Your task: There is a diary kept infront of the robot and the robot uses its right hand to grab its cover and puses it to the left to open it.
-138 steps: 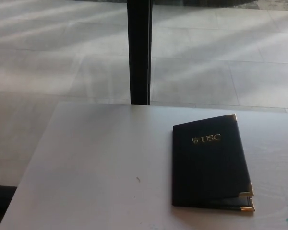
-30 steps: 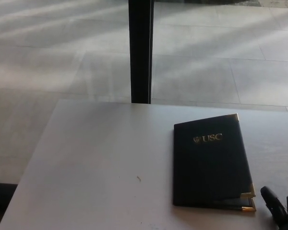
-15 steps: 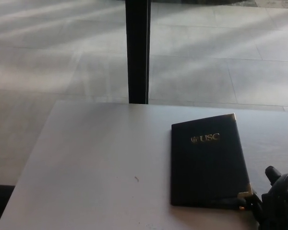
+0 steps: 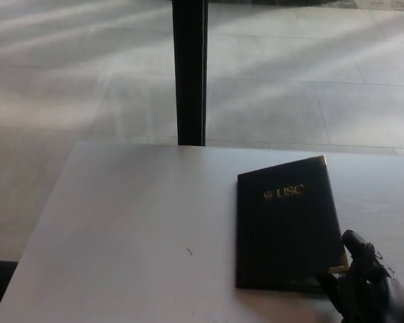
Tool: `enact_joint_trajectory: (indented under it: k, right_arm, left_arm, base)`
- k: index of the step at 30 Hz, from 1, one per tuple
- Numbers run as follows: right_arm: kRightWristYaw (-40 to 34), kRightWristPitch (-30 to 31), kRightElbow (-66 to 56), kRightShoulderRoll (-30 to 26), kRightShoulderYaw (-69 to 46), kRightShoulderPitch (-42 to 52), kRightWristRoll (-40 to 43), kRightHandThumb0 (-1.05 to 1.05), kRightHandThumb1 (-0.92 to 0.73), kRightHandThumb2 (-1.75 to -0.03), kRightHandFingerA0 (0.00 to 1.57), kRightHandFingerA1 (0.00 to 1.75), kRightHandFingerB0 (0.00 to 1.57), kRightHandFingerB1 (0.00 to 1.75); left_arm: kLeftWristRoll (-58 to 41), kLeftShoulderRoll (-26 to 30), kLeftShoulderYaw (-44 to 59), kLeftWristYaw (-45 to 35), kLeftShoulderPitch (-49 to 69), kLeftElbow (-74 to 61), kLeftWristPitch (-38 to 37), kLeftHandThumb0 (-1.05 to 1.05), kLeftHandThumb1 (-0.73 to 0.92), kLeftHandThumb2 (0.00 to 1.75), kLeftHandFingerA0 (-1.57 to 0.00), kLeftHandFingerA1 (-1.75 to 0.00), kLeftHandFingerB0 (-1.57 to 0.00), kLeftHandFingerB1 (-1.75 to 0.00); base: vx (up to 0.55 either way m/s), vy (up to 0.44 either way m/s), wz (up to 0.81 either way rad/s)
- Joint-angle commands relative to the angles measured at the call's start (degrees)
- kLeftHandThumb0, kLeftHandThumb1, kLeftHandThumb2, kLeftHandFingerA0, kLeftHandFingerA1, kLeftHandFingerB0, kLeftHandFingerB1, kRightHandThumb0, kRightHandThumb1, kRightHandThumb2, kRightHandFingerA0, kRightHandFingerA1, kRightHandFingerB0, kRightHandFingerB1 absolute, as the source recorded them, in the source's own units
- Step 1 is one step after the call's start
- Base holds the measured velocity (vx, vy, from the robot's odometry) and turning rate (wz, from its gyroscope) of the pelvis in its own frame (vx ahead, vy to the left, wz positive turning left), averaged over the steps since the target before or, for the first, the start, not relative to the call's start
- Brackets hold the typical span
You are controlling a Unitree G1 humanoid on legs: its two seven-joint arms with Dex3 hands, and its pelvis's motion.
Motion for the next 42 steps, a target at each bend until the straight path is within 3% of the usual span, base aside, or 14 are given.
enact_joint_trajectory:
  k: [1,10,11,12,14,15,19,20,23,24,25,38,40,42]
  right_arm:
    - [-0.39,1.57,0.41,5.4,2.54,1.7,0.68,-0.73,-0.92,-0.72,0.46,0.53,0.32,0.43]
    - [-3.08,2.31,-0.88,7.8,4.75,-1.82,2.64,-0.75,-0.91,-0.67,0.49,0.5,0.37,0.43]
    - [-3.4,2.27,-1.12,7.97,4.95,-2.11,2.78,-0.75,-0.92,-0.68,0.46,0.53,0.35,0.44]
    - [-3.83,2.26,-1.31,8.14,5.32,-2.31,2.74,-0.73,-0.73,-1.07,0.41,0.61,0.31,0.55]
    - [-4.06,1.77,-0.66,8.28,5.89,-2.66,2.42,-0.61,-0.67,-1.13,0.42,0.65,0.13,0.48]
    - [-4.3,1.82,-0.45,8.16,6.05,-2.96,2.32,-0.79,-0.82,-0.76,0.42,0.54,0.29,0.45]
    - [-4.41,2.17,-0.09,6.13,6.99,-5.57,0.76,-0.72,-0.76,-1.07,0.38,0.59,0.27,0.53]
    - [-5.69,2.54,-0.41,6.01,7.15,-6.69,0.02,-0.74,-0.92,-0.7,0.46,0.51,0.34,0.43]
    - [-3.24,1.44,-0.94,2.82,8.59,-8.86,-2.12,-0.75,-0.92,-0.7,0.43,0.54,0.31,0.44]
    - [-1.73,0.38,-1.03,0.89,9.83,-9.46,-4.08,-0.58,-0.66,-1.13,0.41,0.66,0.12,0.49]
    - [-1.7,0.78,-1.48,-0.43,10.81,-9.9,-5.61,-0.77,-0.92,-0.71,0.44,0.56,0.3,0.45]
    - [2.22,-8.11,-0.43,-11.55,22.99,-8.94,-21.49,-0.72,-0.92,-0.68,0.46,0.55,0.36,0.45]
    - [3.71,-10.92,1.11,-12.75,25.1,-8.99,-23.31,-0.74,-0.91,-0.67,0.43,0.57,0.34,0.46]
    - [3.8,-10.85,1.45,-13.98,26.6,-9.12,-25.14,-0.73,-0.92,-0.67,0.45,0.57,0.35,0.46]
  left_arm:
    - [-0.98,1.03,0.26,-0.99,0.02,0.55,-1.01,-0.66,0.92,0.94,-0.19,-0.74,-0.08,-0.55]
    - [-0.03,0.9,-0.91,-0.59,0.2,0.07,-0.75,-0.69,0.92,0.93,-0.15,-0.88,-0.09,-0.61]
    - [0.2,0.8,-1.11,-0.24,0.28,-0.13,-0.75,-0.69,0.86,1.16,-0.23,-0.74,-0.13,-0.6]
    - [0.1,0.35,-1.13,0.23,0.45,-0.95,-0.71,-0.68,0.92,0.91,-0.2,-0.79,-0.09,-0.58]
    - [-0.1,0.18,-1.24,0.55,0.42,-1.62,-0.12,-0.68,0.87,1.16,-0.23,-0.72,-0.11,-0.59]
    - [-0.1,0.23,-1.24,0.54,0.31,-1.17,-0.4,-0.66,0.92,0.92,-0.18,-0.79,-0.1,-0.56]
    - [0.31,0.29,-2.03,0.02,0.88,-1.48,-0.04,-0.68,0.88,1.17,-0.21,-0.72,-0.11,-0.58]
    - [0.41,0.5,-2.11,0.1,0.99,-1.25,-0.31,-0.69,0.88,1.16,-0.2,-0.72,-0.11,-0.59]
    - [0.8,0.91,-2.58,0.45,1.34,-1.06,-0.26,-0.67,0.92,0.92,-0.2,-0.79,-0.12,-0.6]
    - [1.0,0.88,-2.84,0.81,1.53,-1.31,-0.36,-0.67,0.88,1.16,-0.23,-0.74,-0.13,-0.6]
    - [0.64,1.11,-2.75,-0.07,1.63,-0.87,-0.39,-0.67,0.92,0.94,-0.2,-0.78,-0.09,-0.58]
    - [1.19,2.16,-4.36,0.09,0.24,-0.11,0.22,-0.69,0.92,0.91,-0.2,-0.79,-0.12,-0.59]
    - [1.26,2.21,-4.76,0.21,-0.17,-0.48,0.53,-0.69,0.88,1.17,-0.22,-0.73,-0.12,-0.59]
    - [1.21,2.15,-5.04,-0.51,-0.21,-0.63,0.42,-0.68,0.92,0.95,-0.16,-0.83,-0.09,-0.57]
  base:
    - [0.0,0.0,0.0]
    - [0.0,0.0,0.0]
    - [0.0,0.0,0.0]
    - [0.0,0.0,0.0]
    - [0.0,0.0,0.0]
    - [0.0,0.0,0.0]
    - [0.0,0.0,0.0]
    - [0.0,0.0,0.0]
    - [0.0,0.0,0.0]
    - [0.0,0.0,0.0]
    - [0.0,0.0,0.0]
    - [0.02,0.001,0.04]
    - [0.0,0.0,0.0]
    - [0.0,0.0,0.0]
